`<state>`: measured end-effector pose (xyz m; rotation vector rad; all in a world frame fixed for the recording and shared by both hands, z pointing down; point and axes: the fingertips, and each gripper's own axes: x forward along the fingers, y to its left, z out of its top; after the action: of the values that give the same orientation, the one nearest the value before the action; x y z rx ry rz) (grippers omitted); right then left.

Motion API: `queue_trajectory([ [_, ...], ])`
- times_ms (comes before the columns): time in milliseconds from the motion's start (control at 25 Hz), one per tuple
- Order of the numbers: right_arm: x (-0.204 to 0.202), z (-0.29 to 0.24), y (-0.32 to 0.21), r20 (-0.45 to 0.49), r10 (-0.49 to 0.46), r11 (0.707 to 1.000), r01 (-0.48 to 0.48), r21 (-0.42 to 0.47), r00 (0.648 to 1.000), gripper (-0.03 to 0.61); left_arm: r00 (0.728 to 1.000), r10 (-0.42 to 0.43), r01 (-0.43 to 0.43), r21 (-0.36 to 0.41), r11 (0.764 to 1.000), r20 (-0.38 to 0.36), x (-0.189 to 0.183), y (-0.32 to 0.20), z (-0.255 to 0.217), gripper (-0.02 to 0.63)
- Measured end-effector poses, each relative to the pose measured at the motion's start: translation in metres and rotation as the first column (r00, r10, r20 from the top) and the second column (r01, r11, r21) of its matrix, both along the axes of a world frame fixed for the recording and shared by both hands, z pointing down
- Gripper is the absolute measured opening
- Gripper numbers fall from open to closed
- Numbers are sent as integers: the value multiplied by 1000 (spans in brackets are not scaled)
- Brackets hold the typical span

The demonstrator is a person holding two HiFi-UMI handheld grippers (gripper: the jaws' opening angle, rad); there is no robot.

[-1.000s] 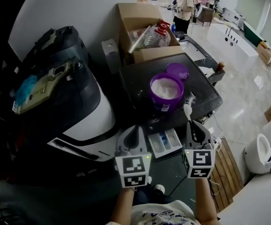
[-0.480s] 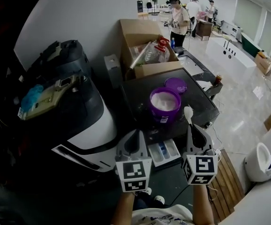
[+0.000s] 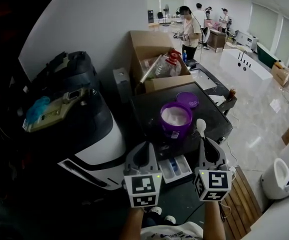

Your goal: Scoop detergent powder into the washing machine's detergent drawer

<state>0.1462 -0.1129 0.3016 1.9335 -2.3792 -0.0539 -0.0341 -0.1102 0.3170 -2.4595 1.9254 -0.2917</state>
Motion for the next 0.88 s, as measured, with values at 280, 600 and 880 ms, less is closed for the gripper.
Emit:
queue_trajectory([
  [280, -2, -4, 4, 22, 0, 1000, 0, 10, 1000, 20, 1000, 0, 0, 11, 1000, -2, -1, 3, -3, 2],
  [600, -5, -6, 6, 16, 0, 1000, 0, 19, 1000, 20, 1000, -6, 6, 16, 1000, -8, -5, 5, -3, 2],
  [880, -6, -4, 8, 23, 0, 1000, 0, 11, 1000, 20, 1000, -4, 5, 16, 1000, -10, -6, 6, -4, 2],
])
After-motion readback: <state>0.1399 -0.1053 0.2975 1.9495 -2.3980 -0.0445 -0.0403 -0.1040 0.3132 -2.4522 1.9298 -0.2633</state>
